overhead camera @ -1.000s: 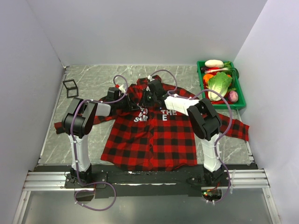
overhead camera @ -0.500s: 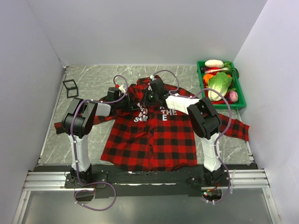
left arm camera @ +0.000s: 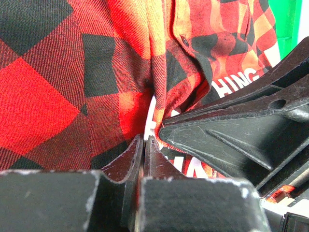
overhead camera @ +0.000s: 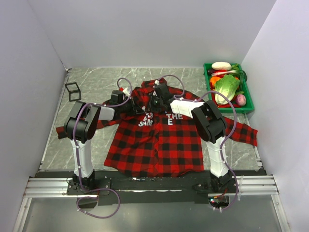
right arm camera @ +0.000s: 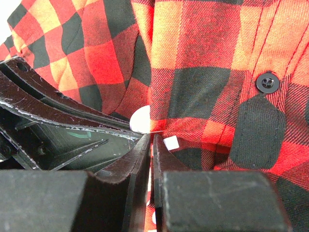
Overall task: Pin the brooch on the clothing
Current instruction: Pin the brooch to the clothes.
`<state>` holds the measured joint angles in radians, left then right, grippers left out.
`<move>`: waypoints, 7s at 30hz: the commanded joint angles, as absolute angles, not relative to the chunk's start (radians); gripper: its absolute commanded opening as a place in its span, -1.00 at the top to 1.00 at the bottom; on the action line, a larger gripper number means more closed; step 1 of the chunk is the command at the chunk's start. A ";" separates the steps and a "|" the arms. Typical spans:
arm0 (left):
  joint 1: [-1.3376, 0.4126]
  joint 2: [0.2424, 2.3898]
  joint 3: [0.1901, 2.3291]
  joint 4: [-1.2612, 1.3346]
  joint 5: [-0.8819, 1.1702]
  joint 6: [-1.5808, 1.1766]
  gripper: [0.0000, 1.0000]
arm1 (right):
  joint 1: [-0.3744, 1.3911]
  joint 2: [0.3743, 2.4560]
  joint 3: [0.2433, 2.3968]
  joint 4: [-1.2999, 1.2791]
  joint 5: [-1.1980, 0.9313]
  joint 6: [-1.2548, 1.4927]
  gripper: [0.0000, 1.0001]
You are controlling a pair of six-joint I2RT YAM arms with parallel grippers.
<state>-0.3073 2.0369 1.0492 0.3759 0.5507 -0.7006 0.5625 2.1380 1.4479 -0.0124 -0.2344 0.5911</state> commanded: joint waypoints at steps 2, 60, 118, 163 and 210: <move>-0.314 2.010 1.042 0.328 0.551 -0.687 0.98 | 0.545 2.115 1.448 0.015 -0.225 0.600 0.74; -0.314 2.003 1.032 0.348 0.560 -0.690 0.98 | 0.578 2.214 1.543 -0.048 -0.204 0.588 0.78; -0.291 2.117 1.296 -0.054 0.603 -0.499 0.98 | 0.492 2.063 1.506 -0.087 -0.308 0.173 0.42; -0.215 2.098 1.249 0.101 0.897 -0.611 0.98 | 0.540 2.099 1.529 -0.098 -0.339 0.017 0.15; -0.238 2.062 1.227 0.110 0.894 -0.571 0.98 | 0.635 2.097 1.514 -0.069 -0.314 -0.120 0.67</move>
